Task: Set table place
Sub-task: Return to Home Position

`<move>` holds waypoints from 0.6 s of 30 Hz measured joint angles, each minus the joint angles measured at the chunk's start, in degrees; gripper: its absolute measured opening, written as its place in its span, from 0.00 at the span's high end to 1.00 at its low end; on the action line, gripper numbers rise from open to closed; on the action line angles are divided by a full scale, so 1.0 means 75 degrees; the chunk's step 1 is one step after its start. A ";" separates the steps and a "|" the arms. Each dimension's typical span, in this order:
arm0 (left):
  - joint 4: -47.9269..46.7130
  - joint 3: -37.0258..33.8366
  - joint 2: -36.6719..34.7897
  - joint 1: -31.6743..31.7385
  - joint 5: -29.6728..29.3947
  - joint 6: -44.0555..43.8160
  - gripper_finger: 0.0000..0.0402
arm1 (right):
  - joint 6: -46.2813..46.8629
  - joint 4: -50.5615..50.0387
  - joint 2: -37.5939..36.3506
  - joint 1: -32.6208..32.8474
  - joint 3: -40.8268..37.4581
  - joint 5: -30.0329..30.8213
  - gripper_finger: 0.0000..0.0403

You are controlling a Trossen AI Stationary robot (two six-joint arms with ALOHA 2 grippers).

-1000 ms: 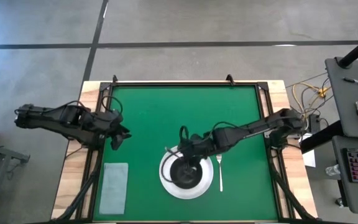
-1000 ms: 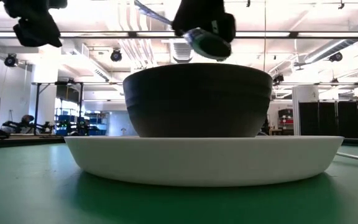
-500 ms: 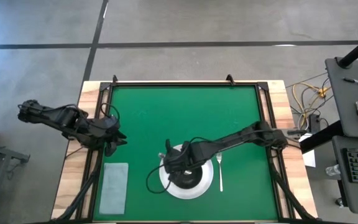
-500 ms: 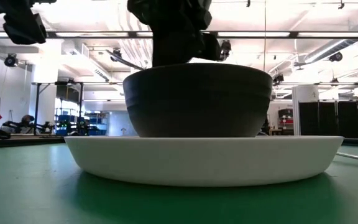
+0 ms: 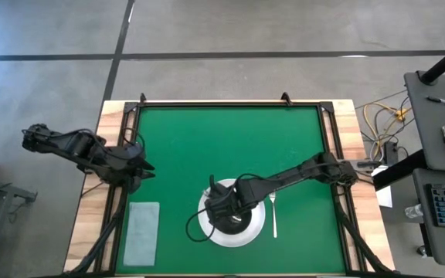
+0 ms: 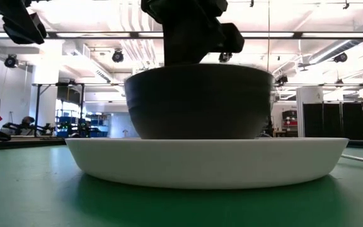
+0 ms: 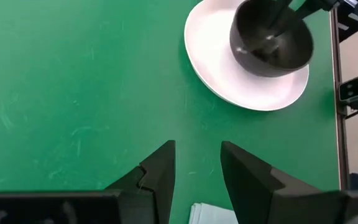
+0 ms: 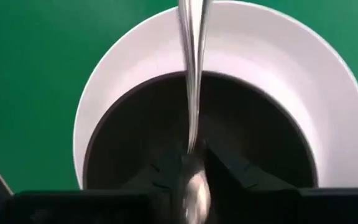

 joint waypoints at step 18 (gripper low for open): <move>-0.0064 -0.0523 -0.0733 0.0006 0.0113 -0.0104 0.72 | -0.0442 -0.0026 -0.0448 -0.0051 0.1132 0.0443 0.70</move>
